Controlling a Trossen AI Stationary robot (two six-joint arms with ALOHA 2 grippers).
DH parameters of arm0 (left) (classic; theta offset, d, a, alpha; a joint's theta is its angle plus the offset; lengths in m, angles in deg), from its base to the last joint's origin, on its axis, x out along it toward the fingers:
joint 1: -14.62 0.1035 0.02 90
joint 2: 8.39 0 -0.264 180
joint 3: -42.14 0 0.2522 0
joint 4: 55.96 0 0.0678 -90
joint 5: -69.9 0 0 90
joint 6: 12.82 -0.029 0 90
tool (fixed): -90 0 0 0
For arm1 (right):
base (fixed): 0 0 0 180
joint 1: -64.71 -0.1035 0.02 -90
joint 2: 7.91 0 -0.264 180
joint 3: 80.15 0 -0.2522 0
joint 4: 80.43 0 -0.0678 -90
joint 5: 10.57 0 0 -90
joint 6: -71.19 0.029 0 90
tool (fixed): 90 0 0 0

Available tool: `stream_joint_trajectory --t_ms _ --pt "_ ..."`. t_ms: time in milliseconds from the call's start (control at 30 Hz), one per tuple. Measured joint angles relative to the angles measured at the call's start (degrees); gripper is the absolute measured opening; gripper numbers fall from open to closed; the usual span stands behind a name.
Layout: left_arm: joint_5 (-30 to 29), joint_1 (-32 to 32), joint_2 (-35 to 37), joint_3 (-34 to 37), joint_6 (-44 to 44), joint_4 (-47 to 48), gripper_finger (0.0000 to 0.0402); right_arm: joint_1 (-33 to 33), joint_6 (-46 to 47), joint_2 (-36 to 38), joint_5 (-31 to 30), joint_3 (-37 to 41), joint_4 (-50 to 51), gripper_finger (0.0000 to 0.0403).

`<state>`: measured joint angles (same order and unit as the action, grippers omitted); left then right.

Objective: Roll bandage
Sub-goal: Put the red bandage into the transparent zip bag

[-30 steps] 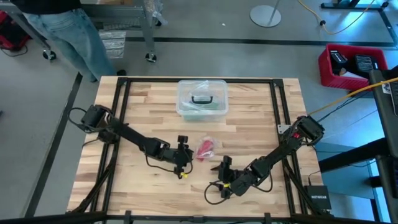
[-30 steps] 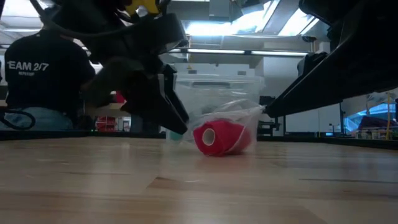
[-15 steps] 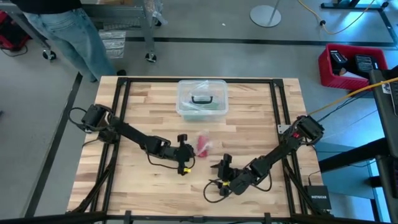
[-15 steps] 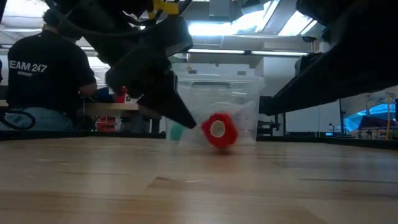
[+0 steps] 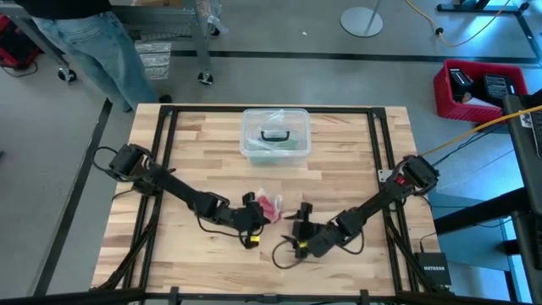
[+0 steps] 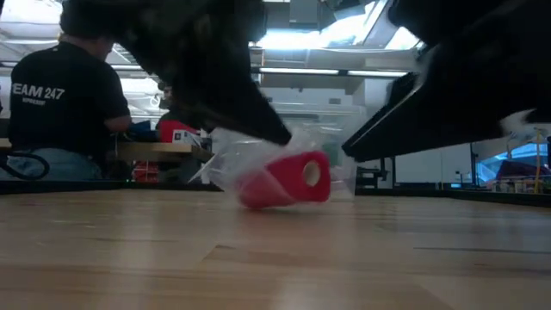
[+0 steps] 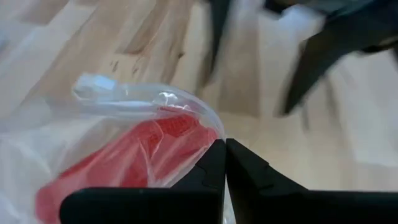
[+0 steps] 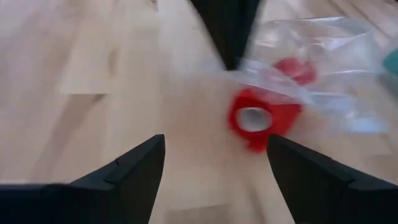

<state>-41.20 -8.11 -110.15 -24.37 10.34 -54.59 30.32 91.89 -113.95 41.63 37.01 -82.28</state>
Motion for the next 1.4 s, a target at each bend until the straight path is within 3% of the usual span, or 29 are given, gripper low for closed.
stream_joint_trajectory --t_ms 300,533,767,967,1100,1267,1333,1400 --pt "-0.04 -0.10 0.02 -0.74 0.84 -0.29 0.0001 4.01 -0.15 -3.69 11.60 0.05 -3.79 0.0282" --pt "-0.04 -0.11 0.01 -0.81 1.03 -0.67 0.0001 4.14 -1.63 -3.69 10.41 0.00 -4.85 0.0251" --pt "-0.04 -0.11 0.02 -0.83 1.32 -0.26 0.0001 2.95 -1.59 -1.41 13.36 -0.09 -0.24 0.0223" --pt "-0.04 -0.11 0.02 -0.83 1.57 -0.81 0.0002 3.34 -0.43 -1.09 6.82 0.04 5.29 0.0198" --pt "-0.04 -0.13 0.02 -0.83 1.64 -0.74 0.0002 5.58 -3.32 -1.60 6.24 0.02 3.80 0.0142" --pt "-0.04 -0.11 0.02 -0.83 2.21 -0.89 0.0001 7.20 -6.65 -2.64 12.90 -0.04 -1.42 0.0029" --pt "-0.04 -0.11 0.02 -0.80 2.19 -1.44 0.0002 7.21 -7.59 -3.37 12.70 0.00 -2.83 0.0009" --pt "-0.04 -0.11 0.02 -0.80 2.21 -2.28 0.0003 7.41 -7.69 -3.76 11.87 0.00 -6.16 0.0017"
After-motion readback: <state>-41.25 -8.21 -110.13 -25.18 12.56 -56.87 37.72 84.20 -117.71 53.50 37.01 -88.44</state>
